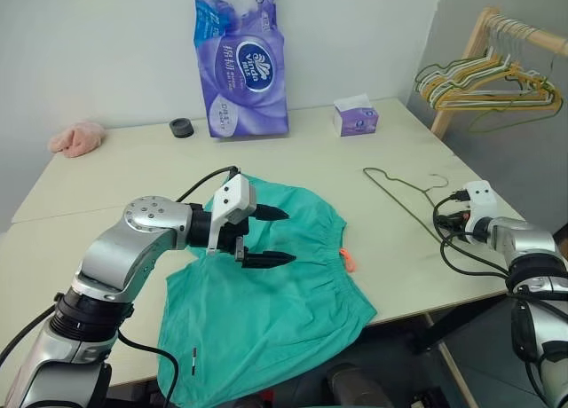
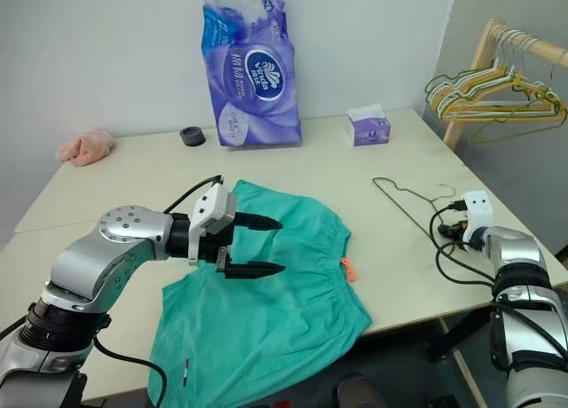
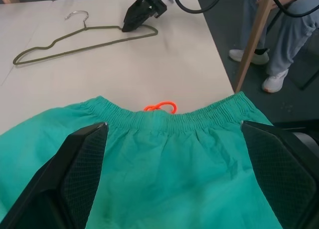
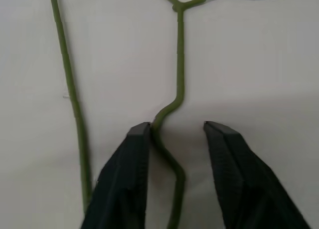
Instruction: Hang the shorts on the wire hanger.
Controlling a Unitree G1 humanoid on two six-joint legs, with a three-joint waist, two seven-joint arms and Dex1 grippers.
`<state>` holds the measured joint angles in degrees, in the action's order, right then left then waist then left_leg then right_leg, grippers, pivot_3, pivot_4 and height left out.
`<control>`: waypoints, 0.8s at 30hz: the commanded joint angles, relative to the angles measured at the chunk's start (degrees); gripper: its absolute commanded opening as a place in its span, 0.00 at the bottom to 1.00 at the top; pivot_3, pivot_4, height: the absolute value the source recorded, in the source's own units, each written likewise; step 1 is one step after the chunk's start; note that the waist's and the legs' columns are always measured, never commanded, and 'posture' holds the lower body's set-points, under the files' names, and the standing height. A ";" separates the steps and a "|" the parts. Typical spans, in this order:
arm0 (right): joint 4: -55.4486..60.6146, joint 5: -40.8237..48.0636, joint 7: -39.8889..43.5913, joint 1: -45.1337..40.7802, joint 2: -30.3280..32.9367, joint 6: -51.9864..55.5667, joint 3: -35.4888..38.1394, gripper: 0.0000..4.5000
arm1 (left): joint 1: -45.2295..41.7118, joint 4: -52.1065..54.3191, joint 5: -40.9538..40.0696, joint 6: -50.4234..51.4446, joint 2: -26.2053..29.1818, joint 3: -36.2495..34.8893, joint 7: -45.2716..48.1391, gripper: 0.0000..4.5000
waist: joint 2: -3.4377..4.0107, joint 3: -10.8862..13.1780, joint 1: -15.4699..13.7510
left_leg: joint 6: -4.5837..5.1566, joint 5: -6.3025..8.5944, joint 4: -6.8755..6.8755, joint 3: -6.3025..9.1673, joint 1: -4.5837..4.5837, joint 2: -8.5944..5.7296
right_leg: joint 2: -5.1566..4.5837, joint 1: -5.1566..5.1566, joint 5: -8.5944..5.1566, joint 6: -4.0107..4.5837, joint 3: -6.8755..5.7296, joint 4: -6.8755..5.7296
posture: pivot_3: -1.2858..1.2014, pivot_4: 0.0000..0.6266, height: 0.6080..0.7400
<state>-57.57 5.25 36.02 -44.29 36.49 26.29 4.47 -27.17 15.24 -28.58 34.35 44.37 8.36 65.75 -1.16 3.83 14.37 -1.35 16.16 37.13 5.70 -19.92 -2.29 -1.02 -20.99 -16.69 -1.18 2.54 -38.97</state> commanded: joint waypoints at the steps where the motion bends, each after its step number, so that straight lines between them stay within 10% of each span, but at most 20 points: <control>1: -3.04 -1.39 -2.47 0.72 -2.66 1.59 -0.78 0.11 | -0.74 0.30 0.24 -0.81 -0.64 -1.08 -0.68 1.00 | -0.21 -0.15 0.24 | 0.00 0.00 -0.01 0.01 0.04 0.01 | 0.01 0.04 0.00 0.00 0.00 0.00 | 0.41 0.05 1.00; 16: 30.30 -4.99 3.20 10.58 -0.80 -15.34 -6.73 0.01 | 0.46 -11.28 3.94 -3.88 0.98 -10.81 -7.92 1.00 | 0.25 0.15 0.18 | 0.00 0.01 0.15 -0.01 -0.11 0.02 | 0.03 -0.12 -0.09 -0.40 0.07 -0.04 | 0.41 0.06 1.00; 24: 36.82 -19.90 0.79 8.54 2.90 -45.64 -17.40 0.01 | -5.26 -23.60 -2.02 7.32 3.20 -17.91 -7.18 1.00 | 0.31 0.20 0.43 | -0.01 0.01 0.12 0.07 -0.19 -0.02 | -0.02 -0.23 -0.06 -0.45 -0.02 -0.03 | 0.41 0.05 1.00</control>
<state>-22.31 -11.87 38.25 -33.36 38.43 -13.13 -12.10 -31.58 -8.06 -28.48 39.28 47.10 -8.06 57.49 -0.84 4.03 14.80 -1.36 16.18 37.24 5.77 -20.10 -2.31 -1.04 -21.23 -16.75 -1.63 2.52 -39.00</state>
